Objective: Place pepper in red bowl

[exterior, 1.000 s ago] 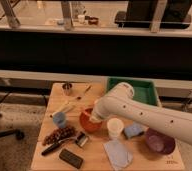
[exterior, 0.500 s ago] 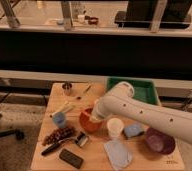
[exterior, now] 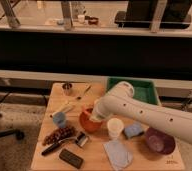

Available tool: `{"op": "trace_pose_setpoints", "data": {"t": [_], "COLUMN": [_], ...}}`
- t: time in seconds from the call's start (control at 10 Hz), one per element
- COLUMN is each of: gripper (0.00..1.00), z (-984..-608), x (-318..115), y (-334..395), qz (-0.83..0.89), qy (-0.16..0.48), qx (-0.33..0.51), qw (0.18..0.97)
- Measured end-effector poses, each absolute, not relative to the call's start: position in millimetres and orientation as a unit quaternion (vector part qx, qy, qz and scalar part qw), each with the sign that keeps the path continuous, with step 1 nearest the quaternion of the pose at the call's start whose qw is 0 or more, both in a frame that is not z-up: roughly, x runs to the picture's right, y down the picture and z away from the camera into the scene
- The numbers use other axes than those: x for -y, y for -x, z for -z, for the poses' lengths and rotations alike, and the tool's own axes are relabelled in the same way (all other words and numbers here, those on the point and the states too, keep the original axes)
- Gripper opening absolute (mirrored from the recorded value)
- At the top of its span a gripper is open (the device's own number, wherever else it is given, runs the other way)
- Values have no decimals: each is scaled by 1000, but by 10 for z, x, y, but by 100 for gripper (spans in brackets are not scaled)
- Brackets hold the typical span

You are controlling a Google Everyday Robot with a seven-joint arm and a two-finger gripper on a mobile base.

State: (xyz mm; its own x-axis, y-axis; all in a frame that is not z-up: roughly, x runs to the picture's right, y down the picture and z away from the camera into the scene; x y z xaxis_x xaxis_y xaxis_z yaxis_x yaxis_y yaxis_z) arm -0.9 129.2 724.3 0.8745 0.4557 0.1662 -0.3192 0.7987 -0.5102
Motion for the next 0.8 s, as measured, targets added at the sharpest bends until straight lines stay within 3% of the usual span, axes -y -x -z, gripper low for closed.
{"op": "trace_pose_setpoints", "data": {"t": [0.8], "gripper": [78], "z": [-7249], "x": [-1315], "y": [7], "qz": [-203], "qy": [248], "qx": [140], "qw": [937]}}
